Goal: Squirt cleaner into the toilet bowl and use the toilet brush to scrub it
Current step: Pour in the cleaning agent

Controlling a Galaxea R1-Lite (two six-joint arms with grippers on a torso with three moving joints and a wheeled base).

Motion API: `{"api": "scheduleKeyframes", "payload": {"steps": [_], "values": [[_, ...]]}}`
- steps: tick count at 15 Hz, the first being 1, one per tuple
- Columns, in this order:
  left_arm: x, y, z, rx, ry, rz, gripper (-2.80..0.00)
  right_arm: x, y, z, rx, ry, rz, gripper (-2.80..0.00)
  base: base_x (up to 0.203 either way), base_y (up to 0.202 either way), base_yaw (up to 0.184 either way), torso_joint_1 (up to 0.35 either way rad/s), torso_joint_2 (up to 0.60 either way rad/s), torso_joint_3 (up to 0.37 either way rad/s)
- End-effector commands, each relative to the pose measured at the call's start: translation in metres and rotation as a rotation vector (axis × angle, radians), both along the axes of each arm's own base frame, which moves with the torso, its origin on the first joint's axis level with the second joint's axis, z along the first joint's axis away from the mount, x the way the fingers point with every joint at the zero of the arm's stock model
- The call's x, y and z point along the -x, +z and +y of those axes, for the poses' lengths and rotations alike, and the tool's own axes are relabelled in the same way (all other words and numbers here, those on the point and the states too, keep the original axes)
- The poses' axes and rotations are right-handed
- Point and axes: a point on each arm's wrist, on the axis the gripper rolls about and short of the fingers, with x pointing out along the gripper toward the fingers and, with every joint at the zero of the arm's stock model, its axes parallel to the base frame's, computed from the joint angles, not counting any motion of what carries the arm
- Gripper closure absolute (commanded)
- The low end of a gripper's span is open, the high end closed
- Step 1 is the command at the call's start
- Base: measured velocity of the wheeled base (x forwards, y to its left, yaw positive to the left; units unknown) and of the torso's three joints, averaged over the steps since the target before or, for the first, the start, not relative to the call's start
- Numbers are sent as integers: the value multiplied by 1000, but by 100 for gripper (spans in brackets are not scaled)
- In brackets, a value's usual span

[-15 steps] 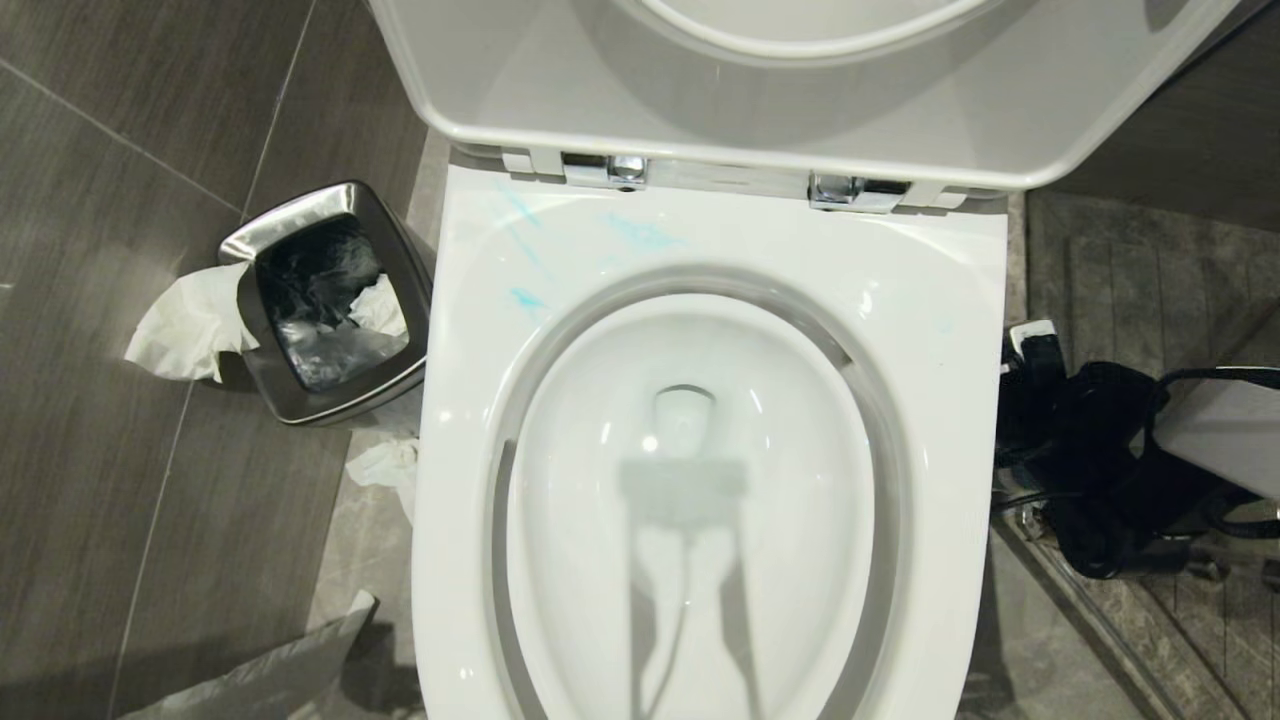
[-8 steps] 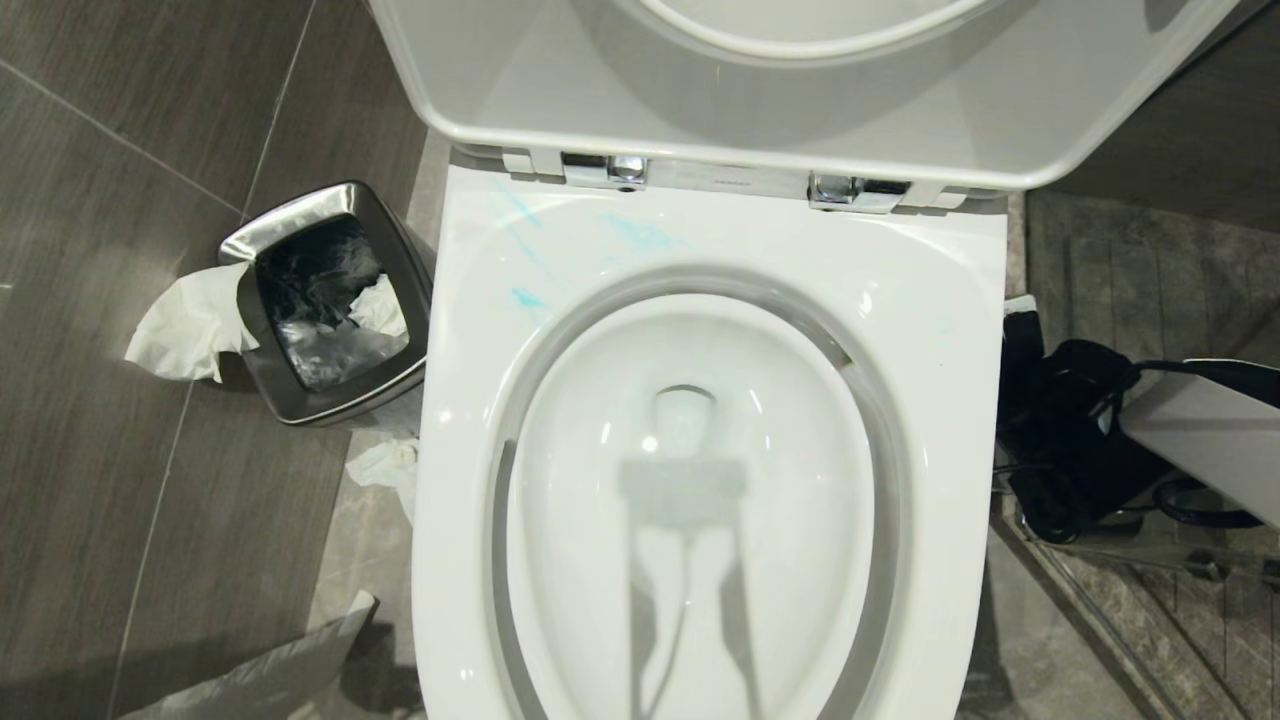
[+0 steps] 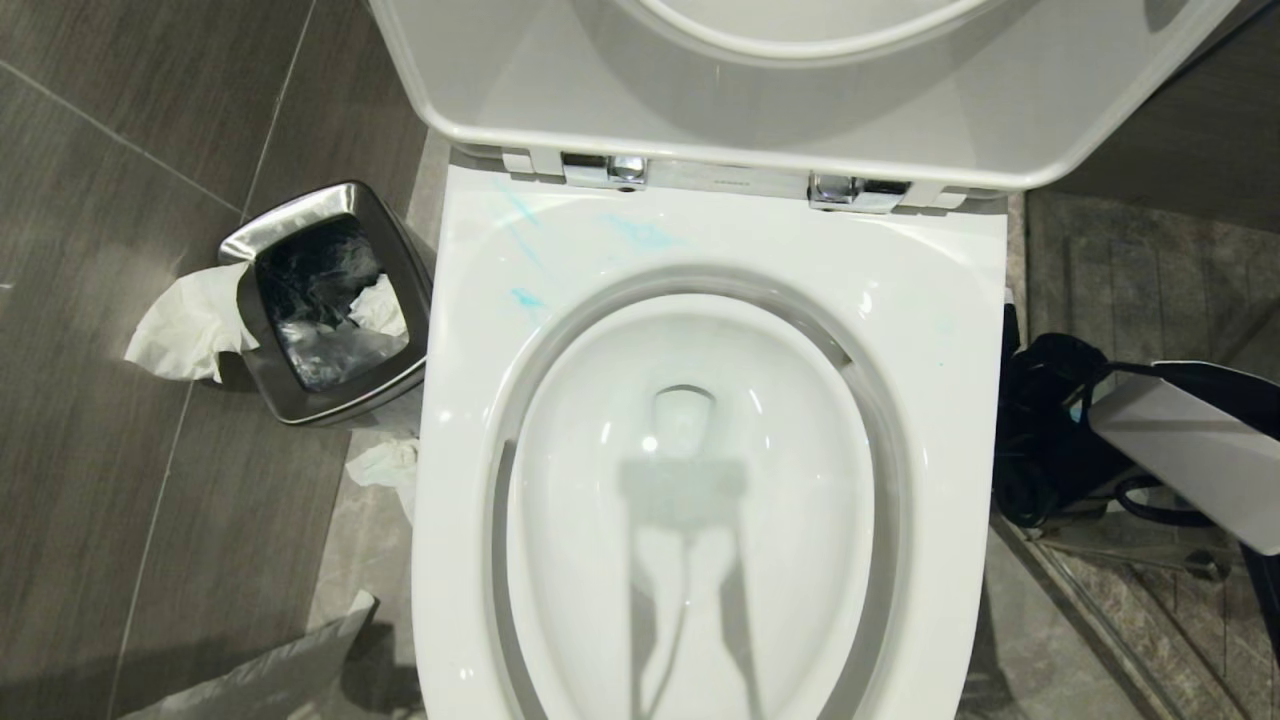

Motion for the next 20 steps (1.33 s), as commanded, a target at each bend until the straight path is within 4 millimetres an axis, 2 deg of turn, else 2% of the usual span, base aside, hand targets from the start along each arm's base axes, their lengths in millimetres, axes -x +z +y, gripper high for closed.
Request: {"api": "scheduleKeyframes", "payload": {"steps": [1, 5, 11, 20], "values": [[0, 0, 0, 0, -1, 2, 0, -9, -1, 1, 10, -3, -41, 0, 0, 0, 0, 0, 0, 0], [0, 0, 0, 0, -1, 1, 0, -16, 2, 0, 34, -15, -79, 0, 0, 0, 0, 0, 0, 0], [0, 0, 0, 0, 1, 2, 0, -27, 21, -1, 64, -38, -190, 0, 0, 0, 0, 0, 0, 0], [0, 0, 0, 0, 0, 1, 0, -23, 10, 3, 72, -28, -142, 0, 0, 0, 0, 0, 0, 0]]}}
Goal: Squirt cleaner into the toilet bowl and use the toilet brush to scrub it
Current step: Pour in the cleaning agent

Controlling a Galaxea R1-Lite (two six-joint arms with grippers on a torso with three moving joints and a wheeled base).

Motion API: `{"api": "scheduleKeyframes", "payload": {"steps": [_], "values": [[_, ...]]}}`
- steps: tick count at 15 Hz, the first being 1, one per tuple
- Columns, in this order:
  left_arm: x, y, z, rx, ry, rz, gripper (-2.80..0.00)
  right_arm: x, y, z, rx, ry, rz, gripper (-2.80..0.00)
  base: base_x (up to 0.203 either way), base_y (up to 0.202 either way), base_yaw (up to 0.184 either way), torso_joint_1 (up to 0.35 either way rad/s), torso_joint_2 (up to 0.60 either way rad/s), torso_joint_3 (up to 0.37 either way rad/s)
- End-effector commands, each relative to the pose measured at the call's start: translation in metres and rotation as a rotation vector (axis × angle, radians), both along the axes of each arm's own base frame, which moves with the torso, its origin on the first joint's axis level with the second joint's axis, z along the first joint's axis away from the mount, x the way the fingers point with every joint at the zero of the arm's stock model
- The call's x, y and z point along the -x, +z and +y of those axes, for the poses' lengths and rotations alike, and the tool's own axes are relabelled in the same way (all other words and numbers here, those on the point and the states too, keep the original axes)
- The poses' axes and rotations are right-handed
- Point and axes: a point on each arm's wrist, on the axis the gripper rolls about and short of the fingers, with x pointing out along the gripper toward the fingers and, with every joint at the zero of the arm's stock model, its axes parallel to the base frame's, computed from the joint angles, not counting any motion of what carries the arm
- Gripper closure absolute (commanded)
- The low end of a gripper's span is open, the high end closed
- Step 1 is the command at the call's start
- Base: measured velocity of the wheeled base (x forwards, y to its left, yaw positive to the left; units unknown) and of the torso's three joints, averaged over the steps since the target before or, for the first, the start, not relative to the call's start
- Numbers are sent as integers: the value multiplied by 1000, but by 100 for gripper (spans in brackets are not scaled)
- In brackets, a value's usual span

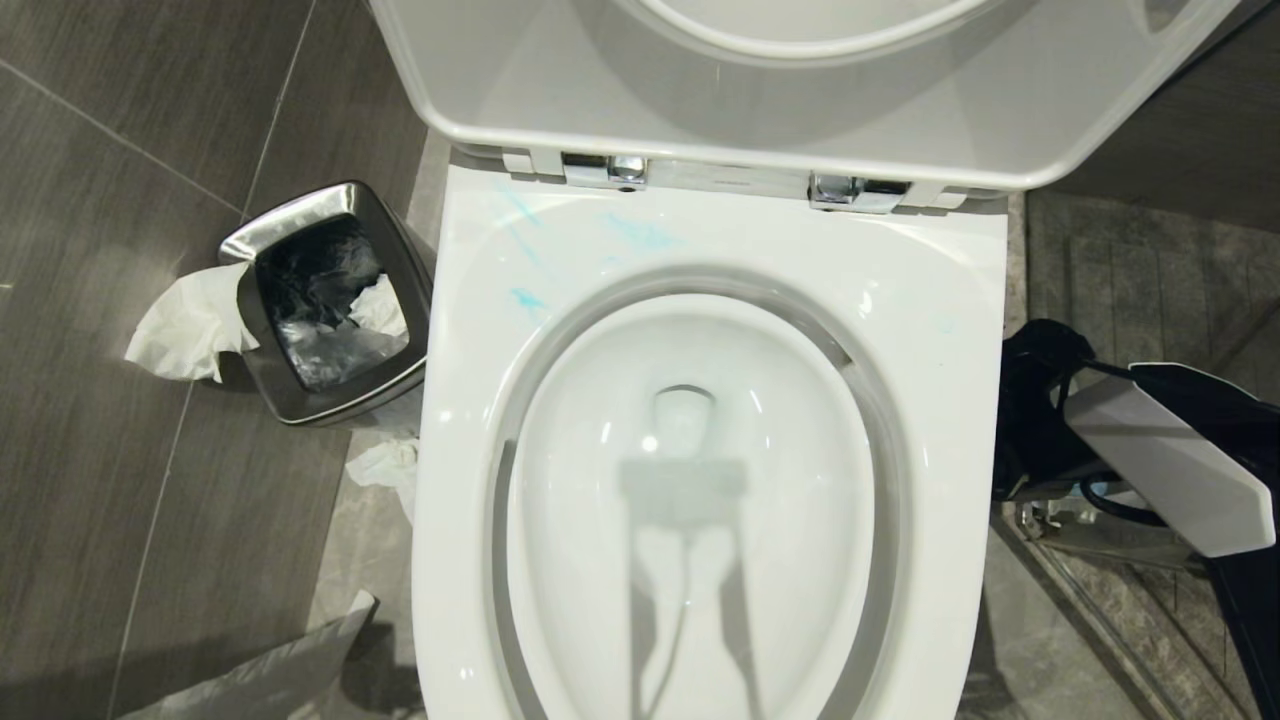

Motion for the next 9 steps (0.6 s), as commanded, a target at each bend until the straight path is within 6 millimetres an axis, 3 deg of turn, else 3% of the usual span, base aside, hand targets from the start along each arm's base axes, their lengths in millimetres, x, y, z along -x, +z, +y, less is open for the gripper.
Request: {"api": "scheduleKeyframes", "payload": {"steps": [1, 9], "values": [[0, 0, 0, 0, 0, 0, 0, 5, -3, 2, 3, 5, 21, 0, 0, 0, 0, 0, 0, 0], [0, 0, 0, 0, 1, 0, 0, 32, -2, -1, -11, 4, 125, 0, 0, 0, 0, 0, 0, 0]]}}
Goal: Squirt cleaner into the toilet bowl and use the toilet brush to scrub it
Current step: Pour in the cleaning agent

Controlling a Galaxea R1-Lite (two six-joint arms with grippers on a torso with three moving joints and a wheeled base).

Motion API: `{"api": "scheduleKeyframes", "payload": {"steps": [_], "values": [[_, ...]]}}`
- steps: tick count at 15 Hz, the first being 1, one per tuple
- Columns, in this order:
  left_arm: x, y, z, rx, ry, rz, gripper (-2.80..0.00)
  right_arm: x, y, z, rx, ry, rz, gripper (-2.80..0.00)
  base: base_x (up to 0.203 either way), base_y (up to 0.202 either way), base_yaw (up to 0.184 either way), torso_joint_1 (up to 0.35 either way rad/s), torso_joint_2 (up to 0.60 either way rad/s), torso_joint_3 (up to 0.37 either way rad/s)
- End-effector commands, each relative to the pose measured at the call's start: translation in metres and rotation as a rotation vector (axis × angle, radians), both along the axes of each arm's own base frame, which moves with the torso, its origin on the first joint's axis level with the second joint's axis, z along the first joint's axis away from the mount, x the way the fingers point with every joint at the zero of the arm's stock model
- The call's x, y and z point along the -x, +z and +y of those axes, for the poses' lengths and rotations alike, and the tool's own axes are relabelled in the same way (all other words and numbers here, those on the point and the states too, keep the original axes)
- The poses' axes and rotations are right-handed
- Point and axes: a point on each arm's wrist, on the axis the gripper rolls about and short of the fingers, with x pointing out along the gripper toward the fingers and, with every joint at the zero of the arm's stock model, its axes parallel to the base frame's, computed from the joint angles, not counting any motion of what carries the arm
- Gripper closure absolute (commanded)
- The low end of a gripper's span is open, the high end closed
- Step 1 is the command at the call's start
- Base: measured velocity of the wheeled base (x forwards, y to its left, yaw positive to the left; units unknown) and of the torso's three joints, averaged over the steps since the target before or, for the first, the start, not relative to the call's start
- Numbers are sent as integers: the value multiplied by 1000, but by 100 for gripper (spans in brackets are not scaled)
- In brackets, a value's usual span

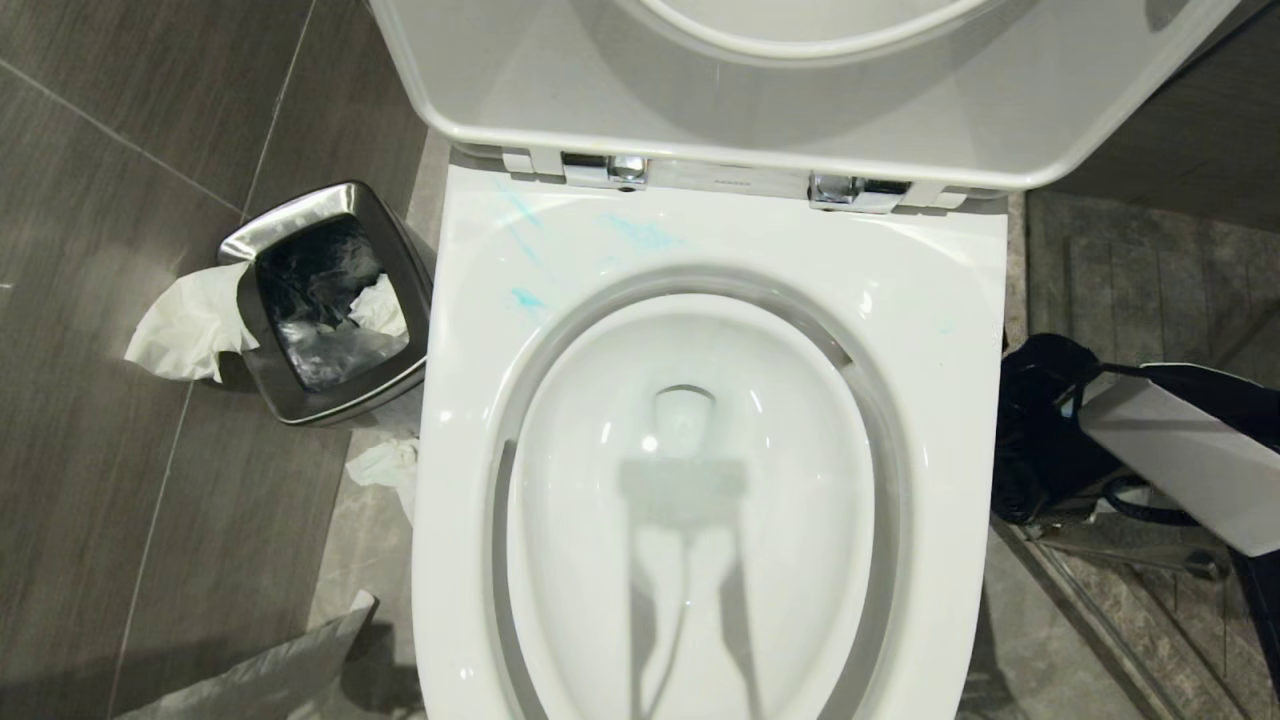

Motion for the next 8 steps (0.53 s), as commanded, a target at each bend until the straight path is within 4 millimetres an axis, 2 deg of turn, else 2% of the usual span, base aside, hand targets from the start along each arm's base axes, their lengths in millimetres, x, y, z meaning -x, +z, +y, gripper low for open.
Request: {"api": "scheduleKeyframes", "payload": {"steps": [1, 2, 5, 8], "values": [[0, 0, 0, 0, 1, 2, 0, 14, 17, -3, -13, -3, -10, 0, 0, 0, 0, 0, 0, 0], [0, 0, 0, 0, 1, 0, 0, 19, 22, -5, -32, 0, -2, 0, 0, 0, 0, 0, 0, 0], [0, 0, 0, 0, 0, 2, 0, 38, 17, -7, -77, 11, 78, 0, 0, 0, 0, 0, 0, 0], [0, 0, 0, 0, 1, 0, 0, 42, 18, -6, -80, 16, 85, 0, 0, 0, 0, 0, 0, 0]]}}
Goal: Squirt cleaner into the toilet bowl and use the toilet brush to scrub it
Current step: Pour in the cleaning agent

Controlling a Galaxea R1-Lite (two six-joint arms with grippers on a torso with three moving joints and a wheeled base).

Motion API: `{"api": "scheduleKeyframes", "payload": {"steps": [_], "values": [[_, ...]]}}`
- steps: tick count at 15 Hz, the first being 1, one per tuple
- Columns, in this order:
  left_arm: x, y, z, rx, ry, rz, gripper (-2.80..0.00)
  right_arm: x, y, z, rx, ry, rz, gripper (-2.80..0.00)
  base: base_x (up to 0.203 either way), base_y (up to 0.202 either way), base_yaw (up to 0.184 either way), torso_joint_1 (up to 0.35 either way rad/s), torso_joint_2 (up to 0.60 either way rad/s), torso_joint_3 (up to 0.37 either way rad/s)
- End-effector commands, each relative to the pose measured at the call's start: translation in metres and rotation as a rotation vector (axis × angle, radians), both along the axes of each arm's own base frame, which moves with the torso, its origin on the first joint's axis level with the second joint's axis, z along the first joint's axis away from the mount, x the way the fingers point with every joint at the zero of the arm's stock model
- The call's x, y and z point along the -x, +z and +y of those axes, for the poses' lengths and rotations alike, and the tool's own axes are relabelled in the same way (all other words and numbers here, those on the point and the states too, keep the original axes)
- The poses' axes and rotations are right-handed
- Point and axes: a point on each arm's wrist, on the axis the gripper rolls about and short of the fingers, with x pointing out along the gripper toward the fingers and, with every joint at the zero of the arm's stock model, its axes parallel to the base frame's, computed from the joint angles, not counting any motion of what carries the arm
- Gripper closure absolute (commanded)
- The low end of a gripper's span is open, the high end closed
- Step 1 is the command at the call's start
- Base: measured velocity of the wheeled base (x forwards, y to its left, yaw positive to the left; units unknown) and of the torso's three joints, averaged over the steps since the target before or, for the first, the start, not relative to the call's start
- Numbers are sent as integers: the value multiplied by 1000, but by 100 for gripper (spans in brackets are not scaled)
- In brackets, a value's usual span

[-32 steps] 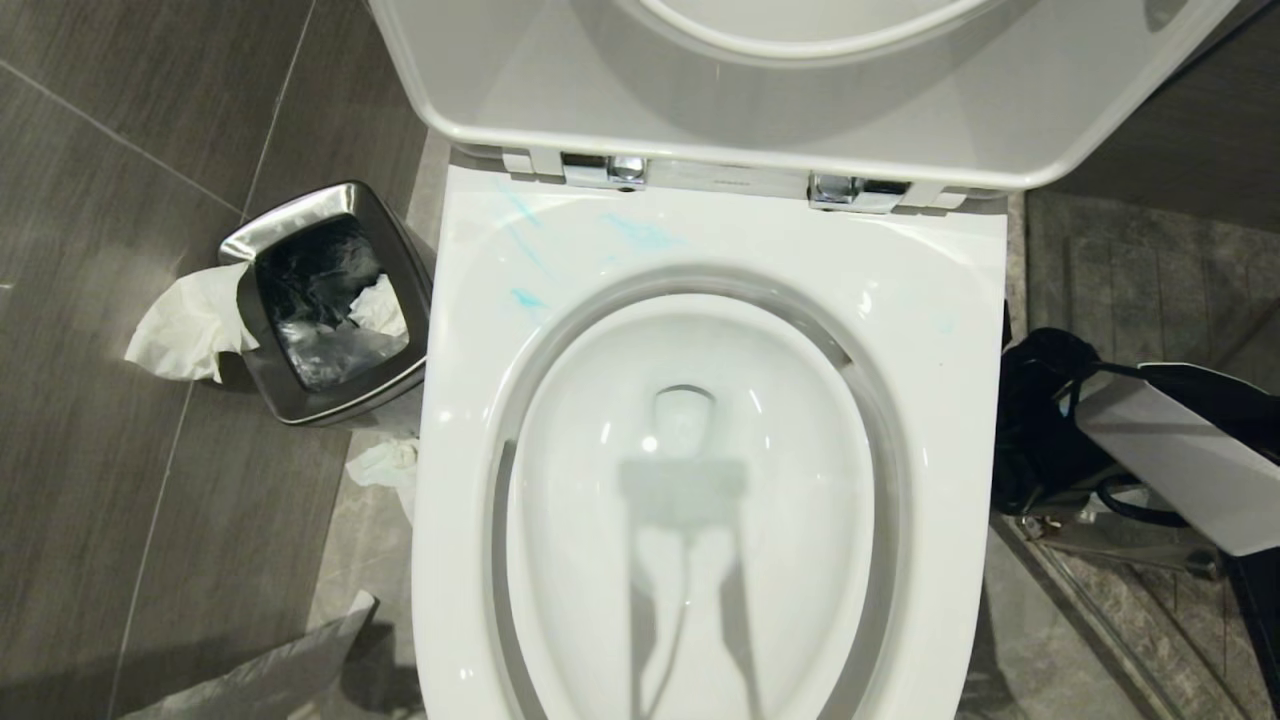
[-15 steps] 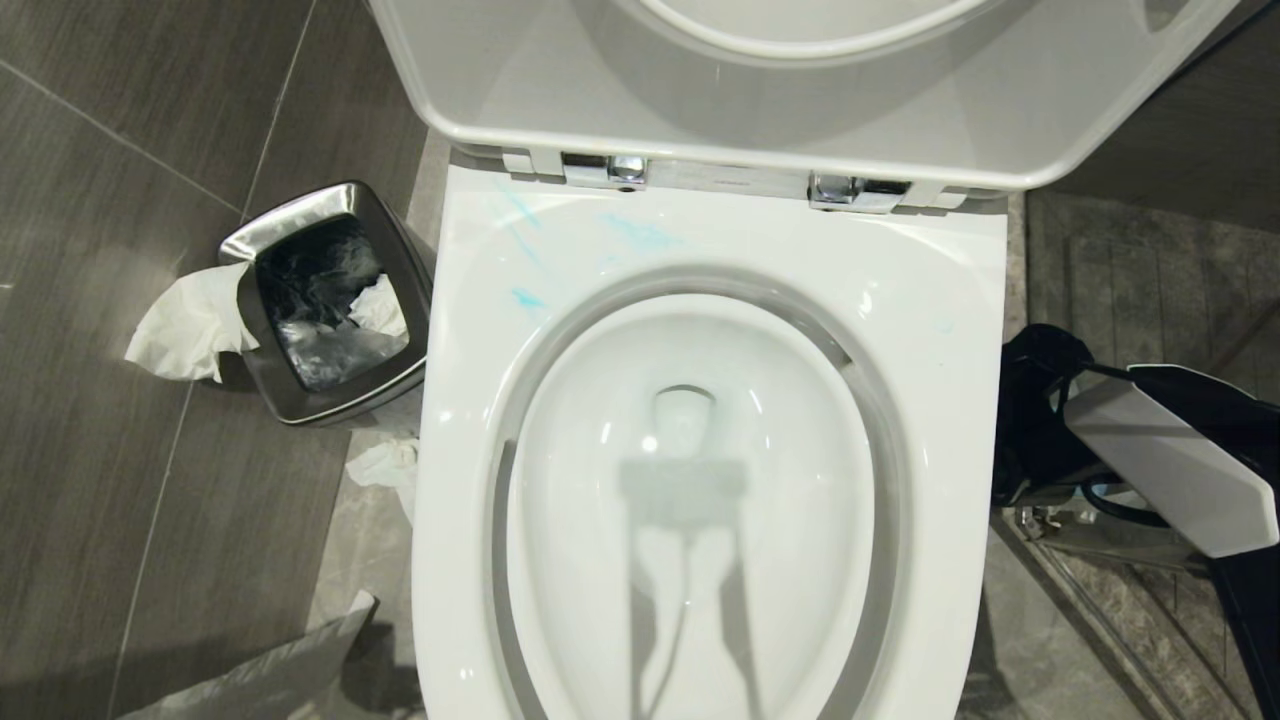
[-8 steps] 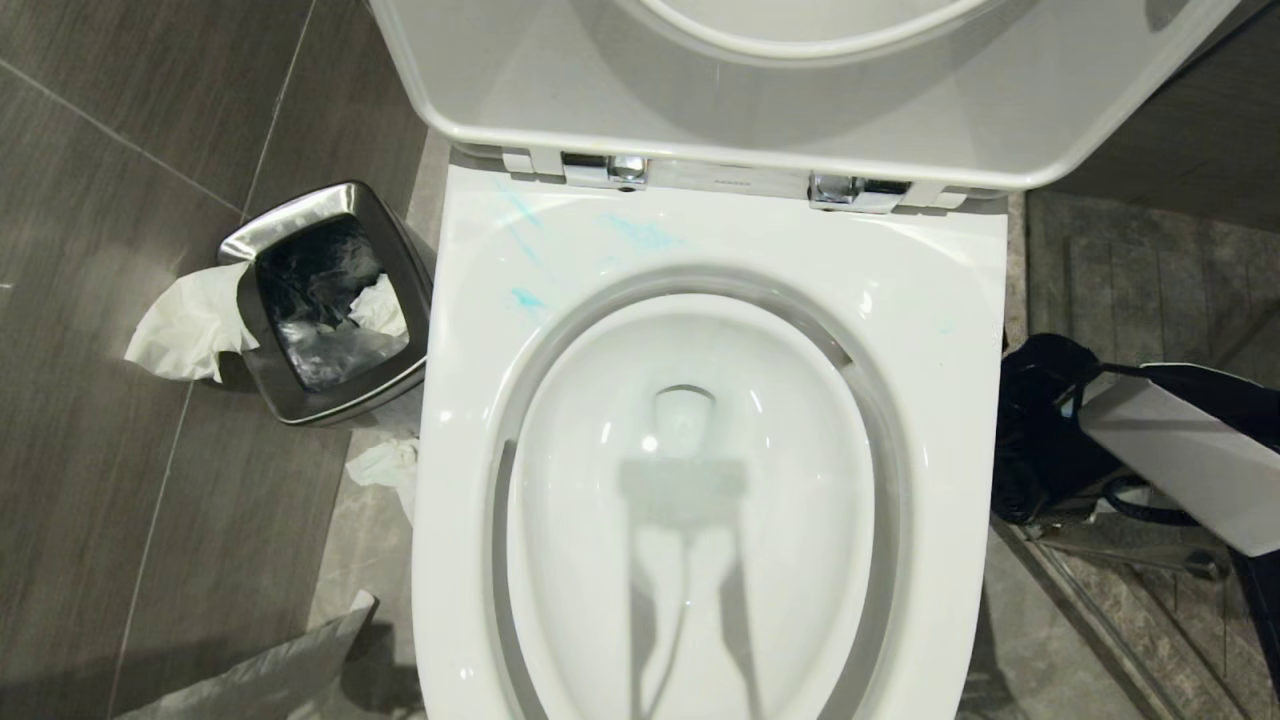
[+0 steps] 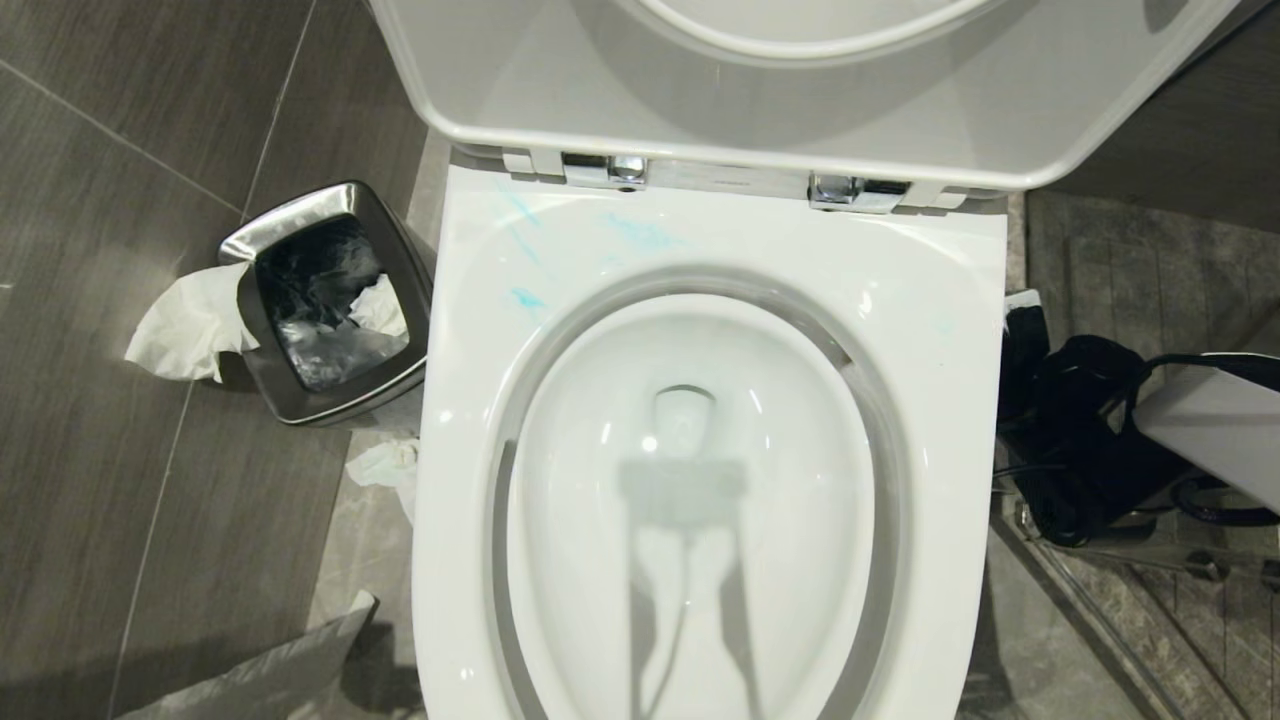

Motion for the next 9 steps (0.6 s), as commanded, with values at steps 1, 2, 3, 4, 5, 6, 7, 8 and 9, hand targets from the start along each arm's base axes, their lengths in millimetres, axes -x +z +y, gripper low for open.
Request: {"api": "scheduleKeyframes", "payload": {"steps": [1, 2, 3, 4, 5, 6, 7, 8, 9], "values": [[0, 0, 0, -1, 0, 2, 0, 3, 7, 1, 10, 2, -23, 0, 0, 0, 0, 0, 0, 0], [0, 0, 0, -1, -1, 2, 0, 3, 7, 1, 18, 0, -23, -130, 0, 0, 0, 0, 0, 0], [0, 0, 0, -1, -1, 2, 0, 3, 7, 2, 21, 2, -24, -280, 0, 0, 0, 0, 0, 0], [0, 0, 0, -1, -1, 1, 0, 3, 8, 3, 21, 4, -26, -280, 0, 0, 0, 0, 0, 0], [0, 0, 0, -1, 1, 2, 0, 3, 8, 3, 19, 4, -28, -280, 0, 0, 0, 0, 0, 0], [0, 0, 0, -1, -1, 1, 0, 3, 9, 3, 19, 4, -29, -280, 0, 0, 0, 0, 0, 0], [0, 0, 0, -1, 0, 2, 0, 2, 11, 3, 18, 5, -37, -280, 0, 0, 0, 0, 0, 0], [0, 0, 0, -1, -1, 1, 0, 1, 11, 3, 18, 5, -41, -280, 0, 0, 0, 0, 0, 0], [0, 0, 0, -1, -1, 2, 0, 1, 10, 3, 16, 5, -39, -280, 0, 0, 0, 0, 0, 0]]}}
